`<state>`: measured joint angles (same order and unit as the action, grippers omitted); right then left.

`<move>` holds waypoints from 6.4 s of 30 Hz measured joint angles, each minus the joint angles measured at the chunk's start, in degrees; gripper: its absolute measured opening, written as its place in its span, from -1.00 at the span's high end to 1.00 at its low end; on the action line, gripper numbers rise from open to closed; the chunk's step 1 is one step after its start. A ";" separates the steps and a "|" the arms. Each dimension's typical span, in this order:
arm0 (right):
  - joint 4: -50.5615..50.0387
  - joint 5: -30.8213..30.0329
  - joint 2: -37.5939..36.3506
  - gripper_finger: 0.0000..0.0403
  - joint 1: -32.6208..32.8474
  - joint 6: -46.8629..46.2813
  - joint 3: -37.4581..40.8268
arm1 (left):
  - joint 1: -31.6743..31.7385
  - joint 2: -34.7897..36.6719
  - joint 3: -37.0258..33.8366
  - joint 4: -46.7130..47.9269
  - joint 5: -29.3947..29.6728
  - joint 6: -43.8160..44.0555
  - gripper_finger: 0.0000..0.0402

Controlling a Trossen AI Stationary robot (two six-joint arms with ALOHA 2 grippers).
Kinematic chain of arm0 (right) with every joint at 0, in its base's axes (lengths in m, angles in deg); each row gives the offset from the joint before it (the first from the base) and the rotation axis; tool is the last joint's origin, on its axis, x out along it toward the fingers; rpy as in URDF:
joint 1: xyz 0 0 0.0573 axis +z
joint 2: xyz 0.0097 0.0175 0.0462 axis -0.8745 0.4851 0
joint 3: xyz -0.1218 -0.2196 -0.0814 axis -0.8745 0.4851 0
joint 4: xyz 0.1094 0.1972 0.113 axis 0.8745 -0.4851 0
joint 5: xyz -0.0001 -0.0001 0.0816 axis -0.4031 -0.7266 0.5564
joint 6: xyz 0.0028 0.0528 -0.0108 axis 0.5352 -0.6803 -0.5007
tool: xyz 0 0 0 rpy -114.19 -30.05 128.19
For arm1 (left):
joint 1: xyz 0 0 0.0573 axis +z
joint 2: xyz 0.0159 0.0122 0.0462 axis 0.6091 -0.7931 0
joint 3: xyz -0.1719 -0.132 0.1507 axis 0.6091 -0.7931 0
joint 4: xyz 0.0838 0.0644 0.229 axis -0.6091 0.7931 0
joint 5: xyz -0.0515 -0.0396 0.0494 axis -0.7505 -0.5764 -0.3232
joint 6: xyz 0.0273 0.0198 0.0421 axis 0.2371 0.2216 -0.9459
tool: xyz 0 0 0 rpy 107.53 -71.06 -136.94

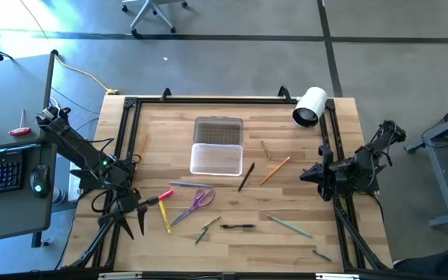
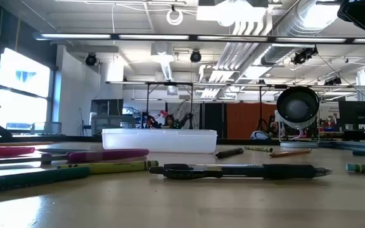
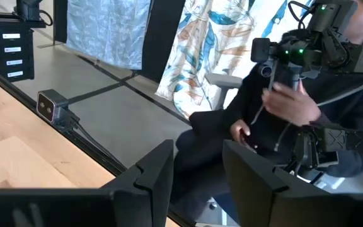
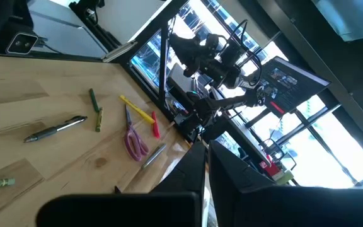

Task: Pick & place school supplies into a supply box

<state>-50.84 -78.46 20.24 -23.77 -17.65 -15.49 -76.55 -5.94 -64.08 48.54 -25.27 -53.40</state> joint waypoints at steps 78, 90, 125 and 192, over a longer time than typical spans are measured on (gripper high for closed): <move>0.04 -4.95 -0.01 1.00 0.00 0.72 0.00 | 49.76 -11.48 20.19 61.47 60.39 39.27 0.13; -0.11 -4.98 -0.01 1.00 0.00 1.36 0.00 | 63.23 -27.91 19.14 61.71 52.57 41.05 0.13; 0.02 -4.48 0.00 1.00 0.02 -0.04 0.00 | 73.13 -31.67 16.24 61.44 45.46 37.42 0.13; 0.02 -4.48 -0.02 1.00 0.00 -0.04 0.00 | 76.74 -38.40 9.86 54.51 51.57 45.10 0.13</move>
<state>-50.82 -82.94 20.22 -23.77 -17.69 -15.49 0.19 -44.35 -54.22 103.05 26.31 -8.30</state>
